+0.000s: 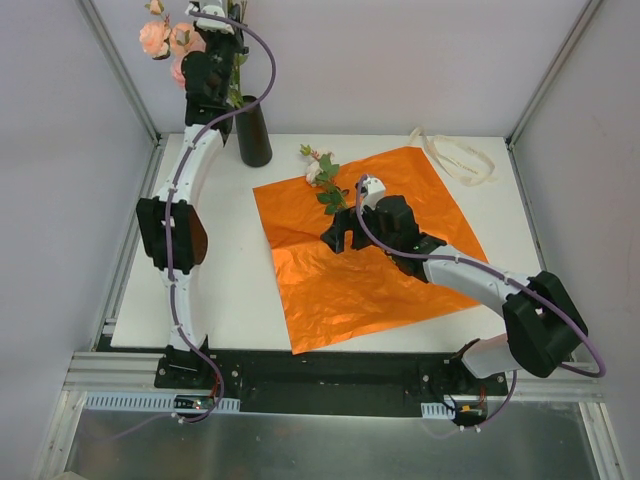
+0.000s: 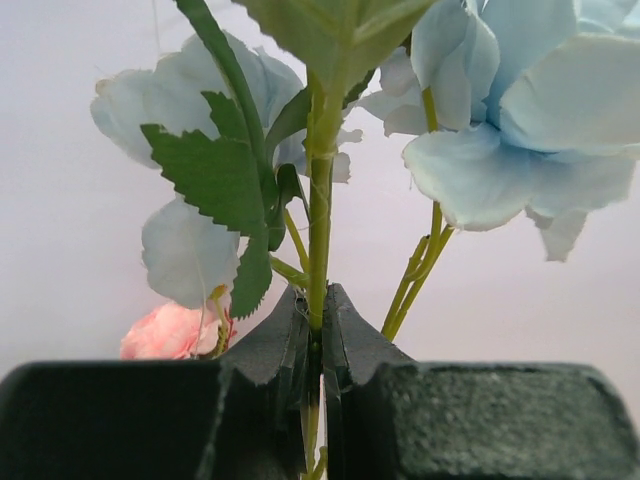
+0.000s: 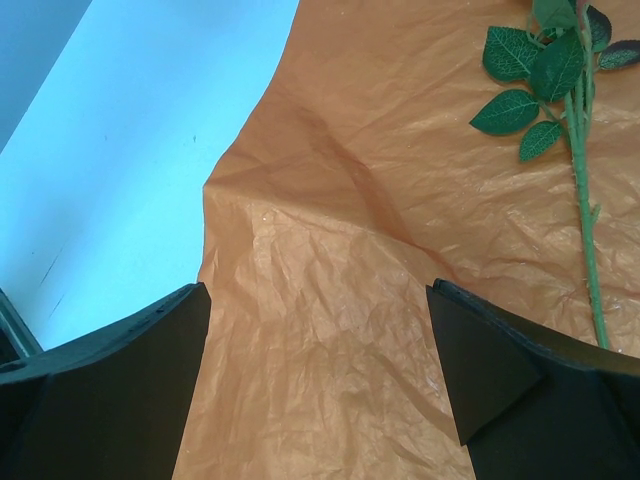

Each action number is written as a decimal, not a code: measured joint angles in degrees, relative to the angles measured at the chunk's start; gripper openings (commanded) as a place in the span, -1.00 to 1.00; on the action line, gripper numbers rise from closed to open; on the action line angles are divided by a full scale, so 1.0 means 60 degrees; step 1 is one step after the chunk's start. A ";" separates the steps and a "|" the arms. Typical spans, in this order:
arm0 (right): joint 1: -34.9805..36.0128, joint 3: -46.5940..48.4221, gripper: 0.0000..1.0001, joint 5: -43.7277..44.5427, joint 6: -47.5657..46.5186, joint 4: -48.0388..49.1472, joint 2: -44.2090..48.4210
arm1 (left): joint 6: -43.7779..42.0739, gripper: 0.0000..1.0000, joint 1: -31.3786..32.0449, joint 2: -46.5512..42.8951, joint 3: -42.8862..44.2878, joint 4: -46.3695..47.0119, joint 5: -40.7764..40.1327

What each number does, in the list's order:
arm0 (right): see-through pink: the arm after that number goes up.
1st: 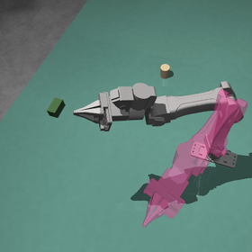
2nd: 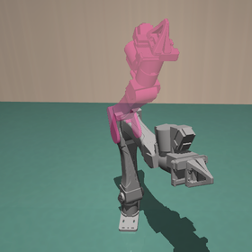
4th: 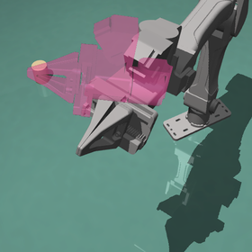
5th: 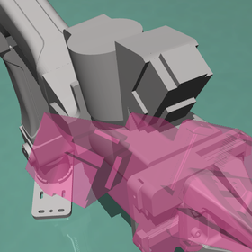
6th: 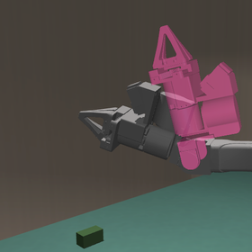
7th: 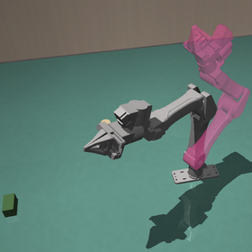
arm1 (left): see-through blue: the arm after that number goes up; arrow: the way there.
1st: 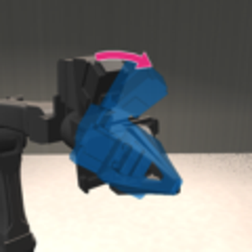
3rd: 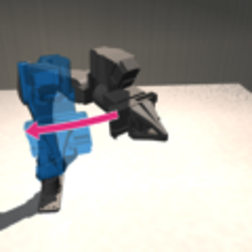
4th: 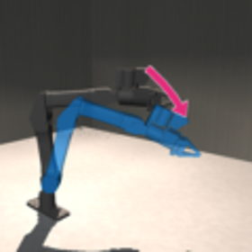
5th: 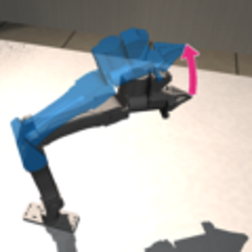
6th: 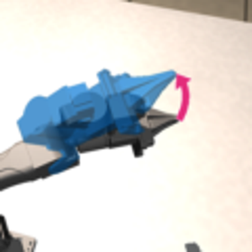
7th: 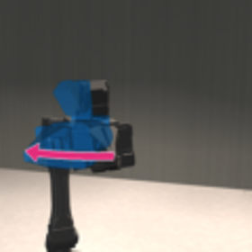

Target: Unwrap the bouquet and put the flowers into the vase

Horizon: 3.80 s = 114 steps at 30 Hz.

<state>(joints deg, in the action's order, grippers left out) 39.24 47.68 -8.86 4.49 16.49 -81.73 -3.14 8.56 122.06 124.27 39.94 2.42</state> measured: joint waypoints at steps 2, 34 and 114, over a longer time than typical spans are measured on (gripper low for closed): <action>0.0000 0.0007 0.99 -0.0022 0.0000 0.0004 0.0011 | -0.0011 -1.00 0.0000 -0.0102 -0.0251 0.0007 -0.0040; -0.1548 0.2976 0.49 0.0652 0.1075 -0.3858 -0.1111 | 0.2692 0.98 -0.0004 -0.4761 -0.6601 -0.4976 -0.0361; -0.0372 0.4047 -1.00 0.2157 -0.1617 -0.4911 -0.1974 | 0.7278 0.72 0.0277 -0.7114 -1.0367 -0.7894 0.5370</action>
<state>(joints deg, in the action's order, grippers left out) 37.01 71.96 4.08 -5.21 -12.97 -93.58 40.53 10.22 79.37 62.06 -7.42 34.63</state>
